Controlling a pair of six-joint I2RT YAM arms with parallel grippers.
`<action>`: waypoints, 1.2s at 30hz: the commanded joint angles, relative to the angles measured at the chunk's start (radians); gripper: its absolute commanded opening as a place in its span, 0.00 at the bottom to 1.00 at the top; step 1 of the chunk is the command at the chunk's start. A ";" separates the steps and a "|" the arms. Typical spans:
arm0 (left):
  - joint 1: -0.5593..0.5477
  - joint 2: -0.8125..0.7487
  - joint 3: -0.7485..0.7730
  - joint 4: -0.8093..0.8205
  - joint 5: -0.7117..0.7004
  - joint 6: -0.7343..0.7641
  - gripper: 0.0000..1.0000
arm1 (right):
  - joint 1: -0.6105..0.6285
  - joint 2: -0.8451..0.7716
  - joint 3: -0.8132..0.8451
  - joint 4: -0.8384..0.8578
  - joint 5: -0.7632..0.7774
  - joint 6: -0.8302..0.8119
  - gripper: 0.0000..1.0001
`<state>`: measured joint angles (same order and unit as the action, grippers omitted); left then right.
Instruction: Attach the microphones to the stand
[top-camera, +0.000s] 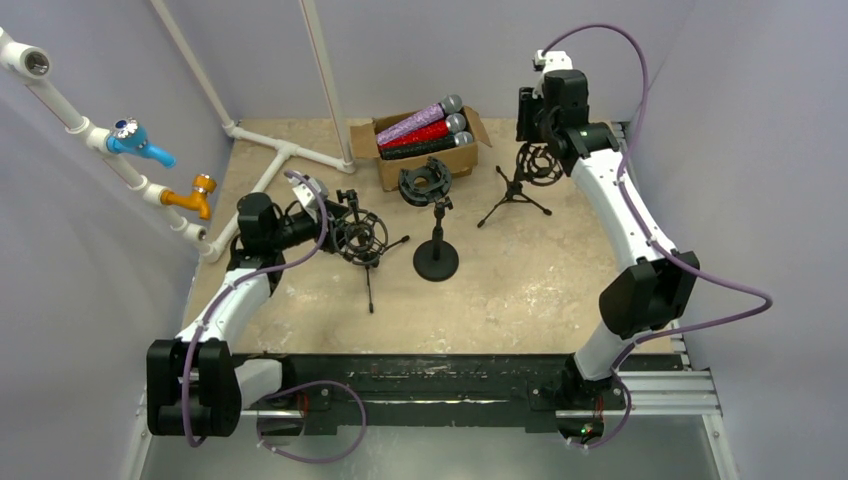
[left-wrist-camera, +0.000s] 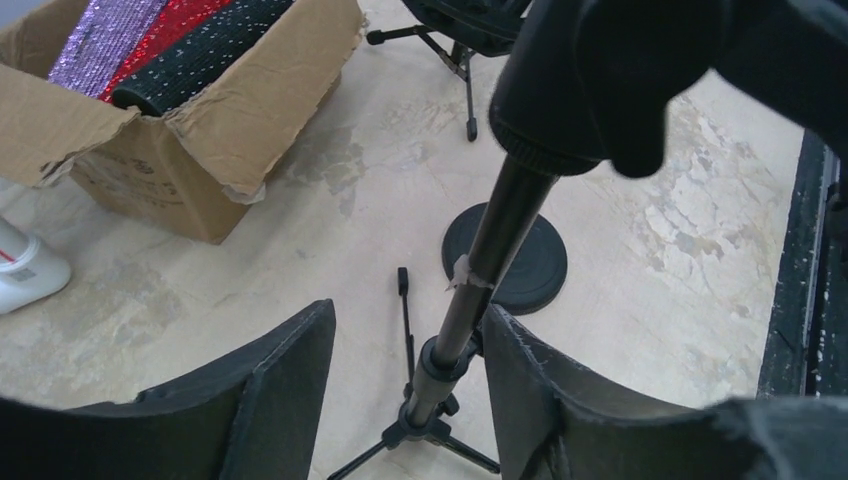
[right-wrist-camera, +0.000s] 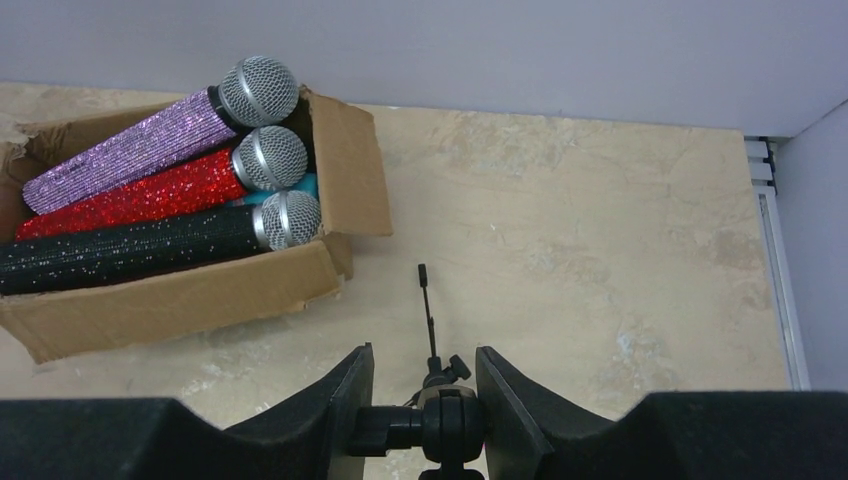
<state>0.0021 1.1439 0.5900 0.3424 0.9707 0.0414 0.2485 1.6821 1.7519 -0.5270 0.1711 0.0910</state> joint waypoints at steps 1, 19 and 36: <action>-0.035 0.017 0.054 0.006 0.026 0.043 0.43 | 0.006 -0.061 0.035 0.004 -0.006 -0.005 0.44; -0.007 0.038 0.191 -0.251 -0.335 0.329 0.00 | 0.091 -0.133 0.121 -0.013 0.075 -0.035 0.88; 0.095 0.254 0.287 -0.058 -0.774 0.442 0.00 | 0.390 -0.204 -0.045 -0.066 -0.127 -0.046 0.94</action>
<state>0.0658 1.3529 0.8417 0.2291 0.4194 0.3565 0.5491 1.4670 1.7641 -0.5499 0.1123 0.0494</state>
